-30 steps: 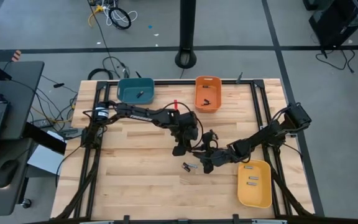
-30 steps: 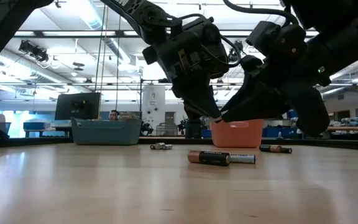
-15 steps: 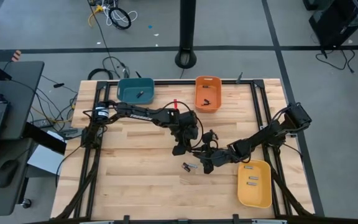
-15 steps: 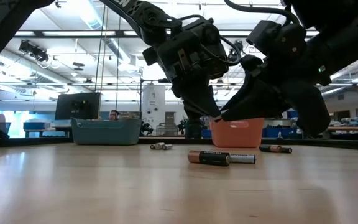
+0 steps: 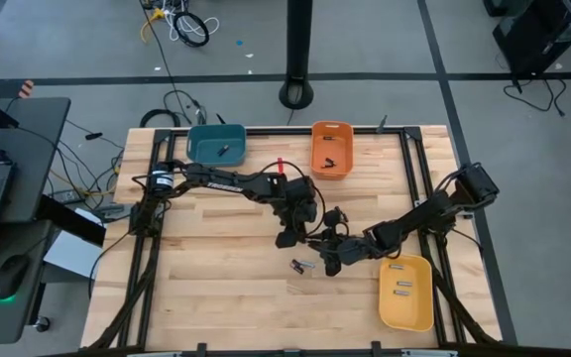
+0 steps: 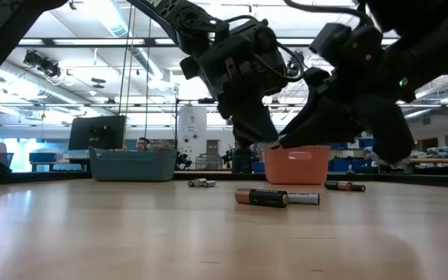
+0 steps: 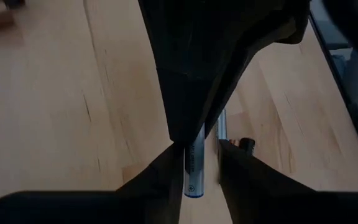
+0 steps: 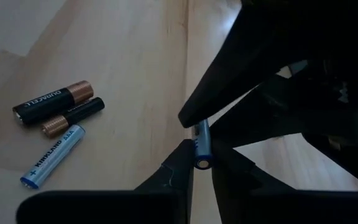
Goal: Sort batteries
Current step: Put the silver battery into the yellow bin
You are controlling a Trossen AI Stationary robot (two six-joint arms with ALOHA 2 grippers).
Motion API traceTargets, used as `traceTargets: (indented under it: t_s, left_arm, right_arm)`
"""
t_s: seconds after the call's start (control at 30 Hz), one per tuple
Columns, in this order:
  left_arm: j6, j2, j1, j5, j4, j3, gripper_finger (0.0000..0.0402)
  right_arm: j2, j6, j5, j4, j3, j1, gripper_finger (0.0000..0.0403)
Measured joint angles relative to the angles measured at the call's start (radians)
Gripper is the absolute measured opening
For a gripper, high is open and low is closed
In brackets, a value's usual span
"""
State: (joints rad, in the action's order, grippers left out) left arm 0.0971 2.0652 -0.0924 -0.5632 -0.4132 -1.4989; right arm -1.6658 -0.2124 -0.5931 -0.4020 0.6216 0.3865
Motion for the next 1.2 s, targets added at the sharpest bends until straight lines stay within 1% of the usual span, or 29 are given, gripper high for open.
traceTargets:
  t_s: [0.07, 0.23, 0.3, 0.43, 0.57, 0.7, 0.87, 0.93, 1.0, 1.2]
  left_arm:
    - [0.023, -0.008, 0.003, 0.020, 0.009, -0.003, 0.0116]
    - [0.130, -0.073, 0.025, 0.175, 0.010, -0.002, 0.0122]
    - [0.158, -0.102, 0.032, 0.216, 0.011, -0.002, 0.0122]
    - [0.183, -0.157, 0.035, 0.223, 0.036, -0.002, 0.0122]
    - [0.185, -0.173, 0.035, 0.223, 0.041, 0.006, 0.0122]
    - [0.183, -0.189, 0.035, 0.227, 0.132, 0.071, 0.0122]
    - [0.158, -0.219, 0.035, 0.269, 0.264, 0.162, 0.0122]
    - [0.155, -0.240, 0.035, 0.283, 0.301, 0.199, 0.0122]
    - [0.154, -0.272, 0.036, 0.305, 0.338, 0.236, 0.0122]
    - [0.128, -0.401, 0.037, 0.369, 0.468, 0.389, 0.0122]
  right_arm:
    - [0.029, 0.010, -0.012, 0.030, 0.000, 0.009, 0.0053]
    - [0.129, 0.077, -0.028, 0.162, 0.000, 0.036, 0.0052]
    - [0.174, 0.116, -0.027, 0.225, 0.000, 0.050, 0.0052]
    - [0.273, 0.220, -0.012, 0.363, 0.001, 0.080, 0.0052]
    - [0.351, 0.372, 0.022, 0.587, 0.064, 0.124, 0.0052]
    - [0.368, 0.531, 0.072, 0.848, 0.178, 0.182, 0.0052]
    - [0.342, 0.729, 0.158, 1.107, 0.316, 0.261, 0.0052]
    - [0.341, 0.822, 0.196, 1.184, 0.344, 0.294, 0.0052]
    - [0.351, 0.917, 0.236, 1.217, 0.365, 0.328, 0.0052]
    - [0.358, 1.205, 0.304, 1.352, 0.411, 0.445, 0.0052]
